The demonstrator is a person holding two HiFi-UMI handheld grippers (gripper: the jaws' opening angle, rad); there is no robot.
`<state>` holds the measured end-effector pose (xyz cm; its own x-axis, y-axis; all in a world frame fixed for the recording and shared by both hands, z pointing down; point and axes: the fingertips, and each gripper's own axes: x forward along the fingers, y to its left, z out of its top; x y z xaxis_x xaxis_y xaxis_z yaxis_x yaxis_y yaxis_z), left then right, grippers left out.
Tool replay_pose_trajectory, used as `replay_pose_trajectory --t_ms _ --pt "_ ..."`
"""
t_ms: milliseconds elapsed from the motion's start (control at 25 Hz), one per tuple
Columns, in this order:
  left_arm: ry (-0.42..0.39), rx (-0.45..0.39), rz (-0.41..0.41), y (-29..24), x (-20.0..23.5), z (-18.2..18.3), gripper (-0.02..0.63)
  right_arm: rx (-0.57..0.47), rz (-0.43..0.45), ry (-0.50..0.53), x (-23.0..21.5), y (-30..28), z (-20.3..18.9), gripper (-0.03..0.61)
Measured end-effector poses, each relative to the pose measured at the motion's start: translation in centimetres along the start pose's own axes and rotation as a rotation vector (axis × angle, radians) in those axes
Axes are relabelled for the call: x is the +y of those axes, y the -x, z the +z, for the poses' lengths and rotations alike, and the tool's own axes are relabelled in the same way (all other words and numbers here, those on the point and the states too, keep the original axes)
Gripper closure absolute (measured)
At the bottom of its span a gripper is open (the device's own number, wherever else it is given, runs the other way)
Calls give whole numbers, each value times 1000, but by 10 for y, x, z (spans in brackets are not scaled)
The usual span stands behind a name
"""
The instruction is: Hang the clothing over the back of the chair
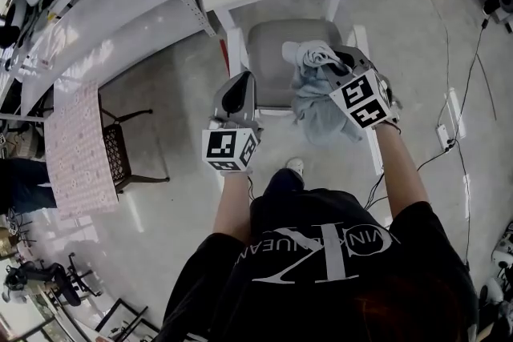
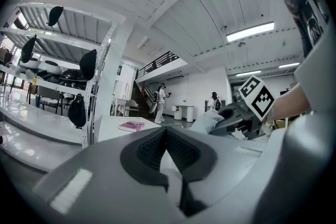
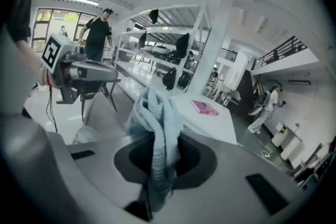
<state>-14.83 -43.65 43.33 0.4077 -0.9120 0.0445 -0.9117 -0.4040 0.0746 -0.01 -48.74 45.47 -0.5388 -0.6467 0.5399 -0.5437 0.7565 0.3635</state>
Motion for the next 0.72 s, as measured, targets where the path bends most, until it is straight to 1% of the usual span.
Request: replay_pose_trajectory --t_ms 120,240,360,480,720 --pt "1 1 -3 -1 -1 -1 603 40 65 53 17 -2 -7 537" --pt "6 5 -2 -2 -3 -2 603 97 152 33 30 -3 -16 535" --pt "12 8 -5 -2 -4 -2 603 139 202 12 39 -2 -23 496" --pt "13 5 -7 -1 -5 -1 603 152 214 -8 43 0 -26 458" --pt "19 4 -4 1 -7 -3 603 138 214 -65 42 5 -27 442"
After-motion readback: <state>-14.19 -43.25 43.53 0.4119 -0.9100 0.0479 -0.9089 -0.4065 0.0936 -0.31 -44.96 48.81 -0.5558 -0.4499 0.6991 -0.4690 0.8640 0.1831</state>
